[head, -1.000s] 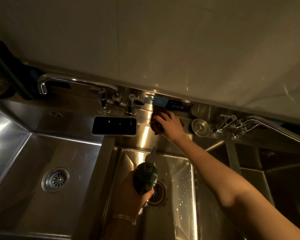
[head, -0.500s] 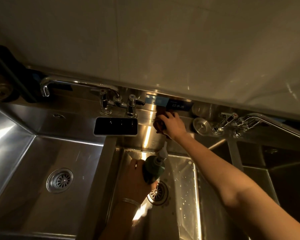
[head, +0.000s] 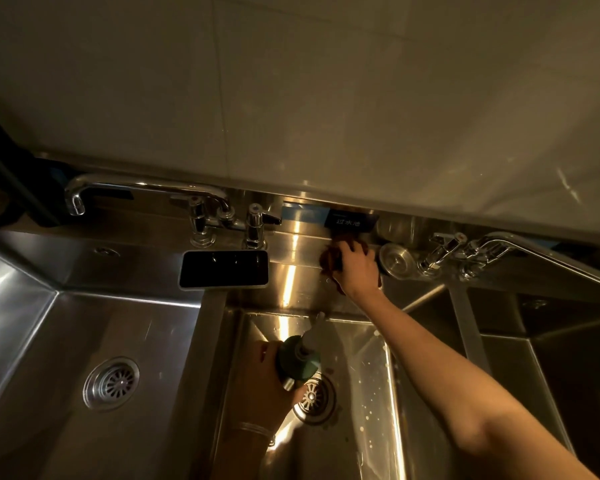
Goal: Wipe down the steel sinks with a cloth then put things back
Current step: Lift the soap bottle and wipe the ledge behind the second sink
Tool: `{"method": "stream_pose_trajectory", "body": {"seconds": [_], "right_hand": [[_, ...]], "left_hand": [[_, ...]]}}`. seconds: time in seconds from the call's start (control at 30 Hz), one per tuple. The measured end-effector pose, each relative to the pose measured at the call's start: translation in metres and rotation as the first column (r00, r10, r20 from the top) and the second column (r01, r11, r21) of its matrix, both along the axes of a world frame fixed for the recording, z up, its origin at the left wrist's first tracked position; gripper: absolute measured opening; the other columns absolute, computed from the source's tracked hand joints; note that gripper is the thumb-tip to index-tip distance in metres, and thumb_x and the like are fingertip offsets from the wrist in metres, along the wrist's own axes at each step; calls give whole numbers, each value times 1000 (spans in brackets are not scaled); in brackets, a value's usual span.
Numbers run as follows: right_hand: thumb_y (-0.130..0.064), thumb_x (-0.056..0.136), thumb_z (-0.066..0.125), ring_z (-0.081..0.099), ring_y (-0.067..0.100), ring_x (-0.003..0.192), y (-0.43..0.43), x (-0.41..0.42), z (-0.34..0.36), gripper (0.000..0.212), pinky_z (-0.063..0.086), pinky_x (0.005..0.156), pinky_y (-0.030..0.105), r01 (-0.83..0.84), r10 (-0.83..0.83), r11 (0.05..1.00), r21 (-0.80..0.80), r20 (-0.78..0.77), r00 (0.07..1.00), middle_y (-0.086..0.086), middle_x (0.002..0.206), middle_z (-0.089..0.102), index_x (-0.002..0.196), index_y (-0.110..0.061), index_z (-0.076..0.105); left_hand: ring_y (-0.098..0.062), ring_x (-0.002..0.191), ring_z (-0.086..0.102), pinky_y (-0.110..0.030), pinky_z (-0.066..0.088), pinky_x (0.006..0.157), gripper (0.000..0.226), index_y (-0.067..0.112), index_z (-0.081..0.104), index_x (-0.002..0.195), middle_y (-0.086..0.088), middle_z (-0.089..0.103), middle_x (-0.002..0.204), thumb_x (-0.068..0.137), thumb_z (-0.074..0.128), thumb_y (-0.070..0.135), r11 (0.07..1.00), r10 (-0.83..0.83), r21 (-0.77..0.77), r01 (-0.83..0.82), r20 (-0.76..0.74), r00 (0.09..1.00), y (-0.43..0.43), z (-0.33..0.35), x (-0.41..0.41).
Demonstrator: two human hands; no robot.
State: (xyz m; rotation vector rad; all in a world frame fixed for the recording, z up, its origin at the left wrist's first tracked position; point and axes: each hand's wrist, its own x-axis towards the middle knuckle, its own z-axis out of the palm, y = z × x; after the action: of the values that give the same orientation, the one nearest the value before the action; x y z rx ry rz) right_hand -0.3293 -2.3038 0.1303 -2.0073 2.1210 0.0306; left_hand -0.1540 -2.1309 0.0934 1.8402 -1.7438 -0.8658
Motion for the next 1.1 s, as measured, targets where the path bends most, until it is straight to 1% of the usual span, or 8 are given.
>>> {"method": "stream_pose_trajectory", "body": {"seconds": [0.1, 0.23, 0.43, 0.6, 0.77, 0.9, 0.97, 1.1], "right_hand": [[-29, 86, 65, 36, 41, 125, -5, 17, -4, 59, 40, 100, 49, 14, -14, 999, 34, -4, 1000, 14, 143, 35, 137, -18, 37], [-32, 86, 64, 36, 39, 127, -5, 35, -12, 61, 41, 100, 46, -299, 299, 954, 10, -44, 953, 11, 145, 36, 139, -22, 36], [-21, 90, 57, 35, 44, 126, 16, -6, -16, 59, 39, 100, 46, -69, 72, 997, 30, -116, 991, 15, 148, 31, 143, -19, 30], [-18, 92, 53, 31, 42, 131, 46, -24, -12, 55, 35, 107, 45, -139, 149, 986, 89, -120, 982, 14, 152, 25, 143, -18, 30], [-22, 80, 64, 43, 30, 124, 87, -57, 1, 61, 34, 105, 32, -164, 152, 977, 134, 93, 984, 5, 138, 44, 137, -23, 42], [-18, 76, 63, 37, 29, 131, 127, -83, 4, 64, 33, 110, 32, -130, 104, 984, 122, 203, 974, 3, 149, 30, 137, -26, 43], [-20, 79, 60, 31, 27, 135, 139, -96, 4, 64, 30, 112, 32, -148, 127, 982, 117, 169, 977, -1, 154, 21, 139, -30, 40], [-23, 84, 59, 22, 22, 139, 148, -116, 10, 64, 24, 114, 31, -167, 155, 979, 113, 112, 982, -6, 153, 23, 142, -33, 34]], "left_hand": [[-16, 95, 58, -19, 36, 81, 61, 16, 60, 109, 1, 60, 106, 57, 84, 36, 1000, 26, 14, -26, -41, 999, 2, -2, 0], [-17, 99, 57, -19, 36, 82, 64, 14, 59, 114, 0, 60, 110, 59, 86, 31, 996, 71, 56, -66, -92, 993, 3, 0, 1], [-21, 102, 58, -19, 36, 79, 67, 12, 59, 113, -1, 60, 111, 54, 88, 24, 992, 107, 81, -98, -112, 988, 2, 7, 0], [-28, 100, 61, -22, 37, 80, 63, 7, 61, 103, -10, 66, 103, 49, 91, 18, 977, 213, 53, -207, -182, 960, -29, 30, -13], [-28, 95, 63, -23, 38, 76, 61, 7, 62, 100, -12, 67, 100, 50, 91, 25, 970, 212, -85, -228, -166, 963, -76, 70, -41], [-30, 100, 61, -27, 40, 83, 65, 5, 56, 111, -14, 64, 107, 56, 88, 22, 951, 193, -197, -238, -225, 955, -119, 96, -69], [-29, 108, 58, -36, 44, 90, 69, 10, 48, 118, -11, 60, 116, 61, 85, 23, 957, 194, -165, -237, -243, 950, -139, 104, -81], [-31, 118, 52, -44, 42, 99, 71, 10, 45, 122, -12, 57, 124, 63, 84, 19, 963, 157, -179, -203, -241, 958, -169, 108, -95]]}}
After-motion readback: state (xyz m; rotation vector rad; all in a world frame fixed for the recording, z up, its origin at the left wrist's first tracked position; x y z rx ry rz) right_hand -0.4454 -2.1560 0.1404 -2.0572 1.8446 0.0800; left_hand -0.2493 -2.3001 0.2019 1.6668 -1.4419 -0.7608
